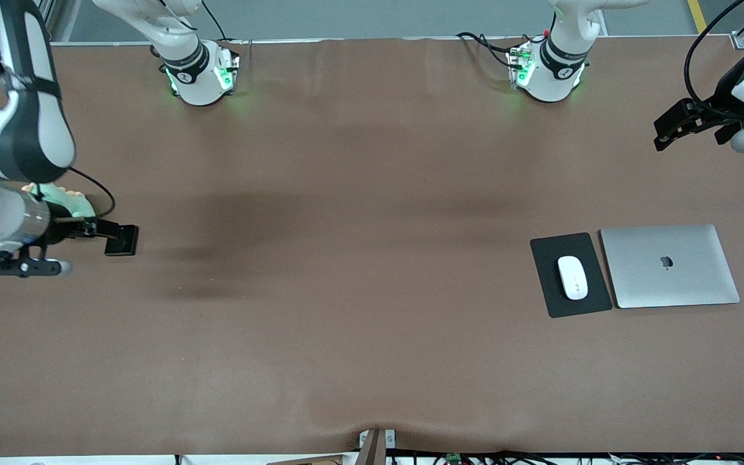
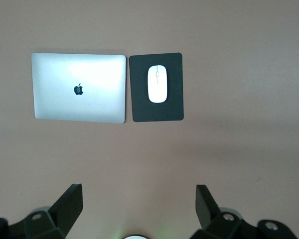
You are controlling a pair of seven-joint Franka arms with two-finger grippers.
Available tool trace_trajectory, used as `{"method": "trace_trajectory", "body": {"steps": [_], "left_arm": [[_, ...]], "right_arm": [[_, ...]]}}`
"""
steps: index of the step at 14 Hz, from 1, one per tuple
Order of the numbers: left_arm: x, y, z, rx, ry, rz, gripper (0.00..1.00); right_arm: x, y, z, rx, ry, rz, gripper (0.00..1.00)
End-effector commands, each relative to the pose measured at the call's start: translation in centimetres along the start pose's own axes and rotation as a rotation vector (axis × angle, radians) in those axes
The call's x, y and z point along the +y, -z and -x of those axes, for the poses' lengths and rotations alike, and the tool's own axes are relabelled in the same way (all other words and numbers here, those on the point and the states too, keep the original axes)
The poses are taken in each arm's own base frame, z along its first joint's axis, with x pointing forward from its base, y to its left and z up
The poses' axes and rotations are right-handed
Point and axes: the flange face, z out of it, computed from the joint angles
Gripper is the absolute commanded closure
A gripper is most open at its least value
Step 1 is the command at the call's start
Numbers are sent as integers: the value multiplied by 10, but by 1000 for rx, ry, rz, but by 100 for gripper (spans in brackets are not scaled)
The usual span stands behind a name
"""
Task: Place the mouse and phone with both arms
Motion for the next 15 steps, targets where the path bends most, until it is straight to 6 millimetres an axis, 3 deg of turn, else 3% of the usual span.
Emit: {"method": "trace_trajectory", "body": {"steps": [1, 4, 6, 9, 11, 15], "left_arm": [[-2, 5, 6, -5, -10, 20, 0], [-1, 5, 6, -6, -13, 18, 0], [3, 5, 6, -6, -19, 17, 0], [7, 8, 6, 0, -26, 18, 0], [6, 7, 6, -1, -25, 18, 0], [5, 7, 5, 1, -31, 17, 0]], "right_arm": [[-28, 61, 36, 60, 18, -35, 0], [-68, 98, 63, 97, 82, -107, 0], [-82, 115, 68, 108, 107, -76, 0], [-64, 146, 83, 60, 90, -29, 0], [-48, 148, 86, 45, 62, -22, 0], [-42, 150, 87, 50, 51, 26, 0]]}}
